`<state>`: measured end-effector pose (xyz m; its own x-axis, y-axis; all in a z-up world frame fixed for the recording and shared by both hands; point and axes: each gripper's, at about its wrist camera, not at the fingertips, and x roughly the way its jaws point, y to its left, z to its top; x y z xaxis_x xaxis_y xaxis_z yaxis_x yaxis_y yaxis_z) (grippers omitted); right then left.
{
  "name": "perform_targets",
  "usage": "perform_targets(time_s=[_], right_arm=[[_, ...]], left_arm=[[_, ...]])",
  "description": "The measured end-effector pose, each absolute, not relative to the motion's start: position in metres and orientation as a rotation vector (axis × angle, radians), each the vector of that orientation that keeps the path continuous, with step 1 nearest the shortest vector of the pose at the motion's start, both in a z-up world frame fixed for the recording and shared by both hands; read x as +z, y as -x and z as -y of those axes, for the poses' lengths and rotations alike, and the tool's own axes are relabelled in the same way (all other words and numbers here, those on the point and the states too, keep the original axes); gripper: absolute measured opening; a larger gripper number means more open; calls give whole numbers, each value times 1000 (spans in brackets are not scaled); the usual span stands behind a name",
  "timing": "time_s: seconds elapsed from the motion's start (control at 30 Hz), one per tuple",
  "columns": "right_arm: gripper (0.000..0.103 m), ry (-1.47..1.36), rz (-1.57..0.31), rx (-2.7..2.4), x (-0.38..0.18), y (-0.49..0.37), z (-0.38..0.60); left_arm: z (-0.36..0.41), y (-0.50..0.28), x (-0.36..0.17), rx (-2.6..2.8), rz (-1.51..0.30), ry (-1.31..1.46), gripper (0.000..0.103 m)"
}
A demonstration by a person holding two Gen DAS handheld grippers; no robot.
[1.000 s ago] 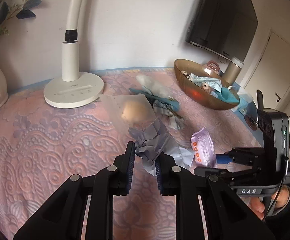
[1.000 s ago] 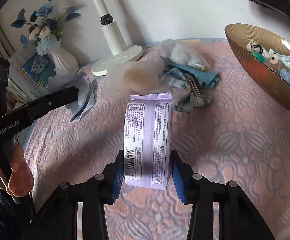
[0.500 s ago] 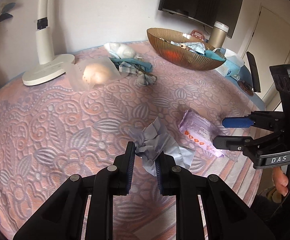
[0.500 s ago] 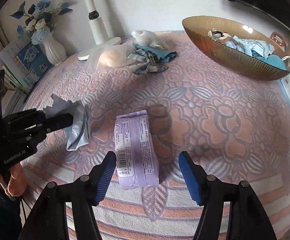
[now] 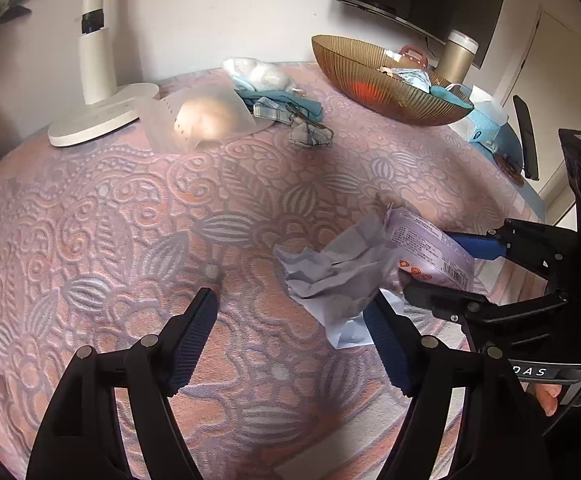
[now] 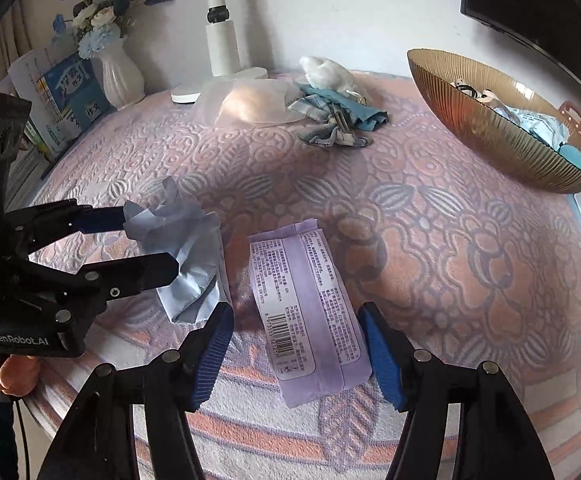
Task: Organize soft objects
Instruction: 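Carry the tissue and wipes pack into the amber bowl and release both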
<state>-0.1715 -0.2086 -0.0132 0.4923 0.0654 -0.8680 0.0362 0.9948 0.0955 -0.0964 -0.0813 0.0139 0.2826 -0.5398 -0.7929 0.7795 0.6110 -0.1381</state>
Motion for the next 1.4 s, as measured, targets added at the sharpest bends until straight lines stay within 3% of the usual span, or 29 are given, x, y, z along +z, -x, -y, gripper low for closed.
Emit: perform_targets(time_s=[0.07, 0.1, 0.17, 0.3, 0.4, 0.77, 1.1, 1.4], right_arm=[[48, -85, -1046, 9, -14, 171, 210], [47, -90, -1040, 13, -14, 172, 212], [43, -101, -1027, 11, -13, 173, 215], [42, -140, -1016, 18, -11, 177, 221], [42, -171, -1008, 10, -7, 181, 231], [42, -329, -898, -64, 39, 202, 304], [42, -262, -690, -219, 146, 202, 385], [42, -257, -660, -331, 180, 148, 449]], left_arm=[[87, 99, 14, -898, -915, -332, 73], [90, 101, 14, -900, -909, -342, 71], [95, 102, 15, -923, -912, -340, 53], [107, 113, 17, -922, -877, -386, 45], [109, 117, 24, -930, -863, -372, 30], [140, 111, 90, -947, -747, -300, 30], [209, 93, 180, -1001, -573, -249, 30], [274, 57, 192, -1028, -600, -165, 30]])
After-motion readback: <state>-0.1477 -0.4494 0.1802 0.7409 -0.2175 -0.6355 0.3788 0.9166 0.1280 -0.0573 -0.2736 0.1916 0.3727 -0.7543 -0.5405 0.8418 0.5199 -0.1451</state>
